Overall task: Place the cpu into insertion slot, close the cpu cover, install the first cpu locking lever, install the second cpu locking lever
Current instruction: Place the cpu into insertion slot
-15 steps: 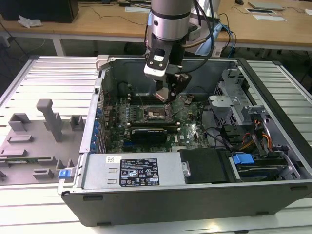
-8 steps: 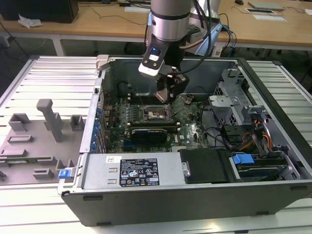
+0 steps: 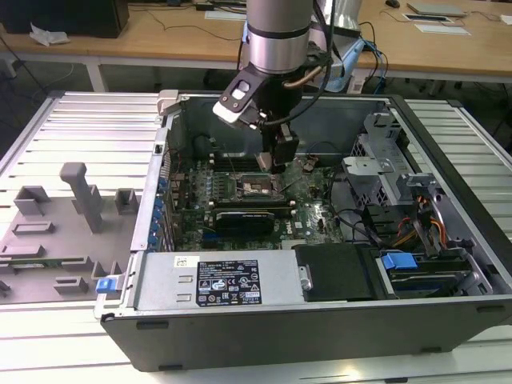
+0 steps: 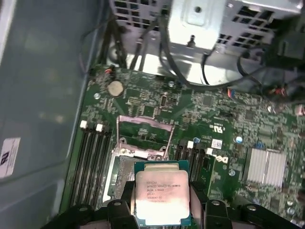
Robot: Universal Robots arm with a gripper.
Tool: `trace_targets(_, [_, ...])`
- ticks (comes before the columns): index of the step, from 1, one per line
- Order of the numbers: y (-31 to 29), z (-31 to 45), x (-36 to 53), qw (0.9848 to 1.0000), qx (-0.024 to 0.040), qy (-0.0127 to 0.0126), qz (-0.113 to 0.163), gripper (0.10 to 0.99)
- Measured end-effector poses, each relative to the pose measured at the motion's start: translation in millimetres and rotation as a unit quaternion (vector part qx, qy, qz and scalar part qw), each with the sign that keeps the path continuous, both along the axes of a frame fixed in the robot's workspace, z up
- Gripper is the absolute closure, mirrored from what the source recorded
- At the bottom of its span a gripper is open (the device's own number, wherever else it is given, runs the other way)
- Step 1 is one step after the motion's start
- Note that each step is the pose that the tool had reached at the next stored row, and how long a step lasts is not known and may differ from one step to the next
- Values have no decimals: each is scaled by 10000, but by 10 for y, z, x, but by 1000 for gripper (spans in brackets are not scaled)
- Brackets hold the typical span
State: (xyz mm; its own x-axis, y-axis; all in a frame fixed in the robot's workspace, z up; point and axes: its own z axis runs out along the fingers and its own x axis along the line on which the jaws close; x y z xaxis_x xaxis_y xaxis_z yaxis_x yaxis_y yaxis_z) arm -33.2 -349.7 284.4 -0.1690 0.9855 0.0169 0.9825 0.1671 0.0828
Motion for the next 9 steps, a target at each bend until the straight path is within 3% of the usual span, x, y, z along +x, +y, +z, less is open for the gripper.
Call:
trace_targets(3, [0,-28,0,9994,1,0,-341,545])
trace_targets(5, [0,-54,0,9979,0,0,-653,545])
trace_targets(9, [7,-112,-23,9964,0,0,-847,545])
